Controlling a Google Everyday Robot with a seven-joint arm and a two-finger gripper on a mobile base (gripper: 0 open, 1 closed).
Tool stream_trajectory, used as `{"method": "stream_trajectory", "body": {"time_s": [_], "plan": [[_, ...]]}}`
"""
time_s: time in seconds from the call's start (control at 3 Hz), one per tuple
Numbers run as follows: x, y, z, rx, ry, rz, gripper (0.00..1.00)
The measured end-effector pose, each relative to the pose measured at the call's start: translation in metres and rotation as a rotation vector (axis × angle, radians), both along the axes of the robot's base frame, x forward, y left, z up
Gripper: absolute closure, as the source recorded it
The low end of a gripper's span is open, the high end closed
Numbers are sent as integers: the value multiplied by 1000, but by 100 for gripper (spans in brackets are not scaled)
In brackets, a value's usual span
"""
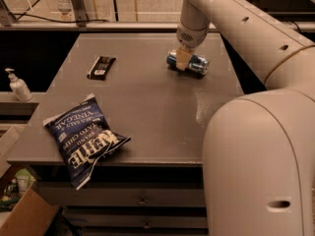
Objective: Place redbull can upright
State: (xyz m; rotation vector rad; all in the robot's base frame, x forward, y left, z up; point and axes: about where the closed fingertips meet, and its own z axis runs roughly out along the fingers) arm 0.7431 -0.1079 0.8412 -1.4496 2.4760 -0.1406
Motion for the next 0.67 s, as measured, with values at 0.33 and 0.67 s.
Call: {"method": "stream_trajectory", "body": {"time_s": [0.33,0.67], "plan": [[-9,19,20,79,30,33,87],[-22,42,51,268,35,72,100]]}}
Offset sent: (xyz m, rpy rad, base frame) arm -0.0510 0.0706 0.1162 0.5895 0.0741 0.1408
